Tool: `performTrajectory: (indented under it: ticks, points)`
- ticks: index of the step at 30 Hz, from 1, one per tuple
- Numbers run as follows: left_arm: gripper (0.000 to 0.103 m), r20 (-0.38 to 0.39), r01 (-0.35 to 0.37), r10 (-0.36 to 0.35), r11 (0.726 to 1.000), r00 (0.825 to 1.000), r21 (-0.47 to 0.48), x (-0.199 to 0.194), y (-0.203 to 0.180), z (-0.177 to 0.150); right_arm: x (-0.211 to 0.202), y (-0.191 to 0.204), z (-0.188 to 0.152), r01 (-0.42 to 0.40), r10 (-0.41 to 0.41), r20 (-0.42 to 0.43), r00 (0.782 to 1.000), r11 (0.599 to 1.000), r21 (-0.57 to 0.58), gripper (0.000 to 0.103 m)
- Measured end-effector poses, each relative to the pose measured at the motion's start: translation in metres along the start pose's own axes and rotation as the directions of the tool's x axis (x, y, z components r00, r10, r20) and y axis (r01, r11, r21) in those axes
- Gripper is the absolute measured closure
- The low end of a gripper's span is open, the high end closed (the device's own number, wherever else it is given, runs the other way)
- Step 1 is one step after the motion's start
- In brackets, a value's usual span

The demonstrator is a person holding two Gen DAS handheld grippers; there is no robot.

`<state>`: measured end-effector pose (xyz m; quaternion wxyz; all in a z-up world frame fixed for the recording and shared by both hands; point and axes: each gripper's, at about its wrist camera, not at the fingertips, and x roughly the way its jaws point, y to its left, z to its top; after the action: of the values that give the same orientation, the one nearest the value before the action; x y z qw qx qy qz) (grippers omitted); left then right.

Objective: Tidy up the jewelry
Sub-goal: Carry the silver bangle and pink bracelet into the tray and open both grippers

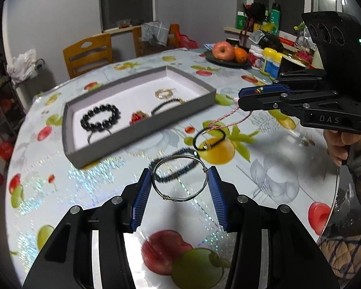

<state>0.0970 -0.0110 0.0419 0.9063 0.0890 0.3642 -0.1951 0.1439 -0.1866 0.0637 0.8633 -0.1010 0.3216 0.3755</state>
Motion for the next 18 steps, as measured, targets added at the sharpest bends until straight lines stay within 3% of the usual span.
performTrajectory:
  ticks: [11,18]
  points:
    - [0.053,0.070,-0.001,0.003,1.000,0.998,-0.031,-0.014,0.025,0.046,-0.012,-0.014,0.053,-0.018,0.016,0.090,0.996,0.999,0.028,0.092]
    - [0.053,0.093,-0.007,0.014,0.997,0.996,-0.072,-0.002,0.052,0.081,0.004,-0.038,0.081,-0.023,0.013,0.119,0.993,0.996,0.084,0.092]
